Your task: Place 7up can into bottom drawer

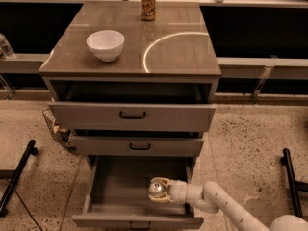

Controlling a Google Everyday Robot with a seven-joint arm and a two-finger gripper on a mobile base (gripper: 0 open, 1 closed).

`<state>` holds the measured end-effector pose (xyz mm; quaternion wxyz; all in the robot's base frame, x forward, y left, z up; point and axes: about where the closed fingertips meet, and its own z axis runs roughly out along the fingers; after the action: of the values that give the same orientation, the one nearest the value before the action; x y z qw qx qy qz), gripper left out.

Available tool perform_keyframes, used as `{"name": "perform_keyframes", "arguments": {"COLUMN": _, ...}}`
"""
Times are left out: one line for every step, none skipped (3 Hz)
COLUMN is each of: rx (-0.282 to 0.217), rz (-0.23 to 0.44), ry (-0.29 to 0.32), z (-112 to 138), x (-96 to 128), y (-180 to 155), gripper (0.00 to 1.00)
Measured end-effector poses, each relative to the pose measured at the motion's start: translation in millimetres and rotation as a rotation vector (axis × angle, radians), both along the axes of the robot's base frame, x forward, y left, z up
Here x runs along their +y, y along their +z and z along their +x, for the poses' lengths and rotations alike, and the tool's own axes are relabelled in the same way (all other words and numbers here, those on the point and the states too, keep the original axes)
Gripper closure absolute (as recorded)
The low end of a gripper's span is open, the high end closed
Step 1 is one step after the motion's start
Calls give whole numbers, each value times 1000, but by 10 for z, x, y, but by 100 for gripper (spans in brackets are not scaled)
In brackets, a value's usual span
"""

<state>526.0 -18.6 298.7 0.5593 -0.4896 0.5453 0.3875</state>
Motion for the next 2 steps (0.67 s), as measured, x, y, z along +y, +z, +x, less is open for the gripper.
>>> {"name": "perform_keyframes", "arguments": {"rx": 14, "rz": 12, "ry": -22, "z": 7, "x": 11, "y": -68, "gripper": 100}}
{"name": "perform_keyframes", "arguments": {"rx": 3, "rz": 28, "ry": -36, "z": 153, "x": 114, "y": -158, "gripper": 100}}
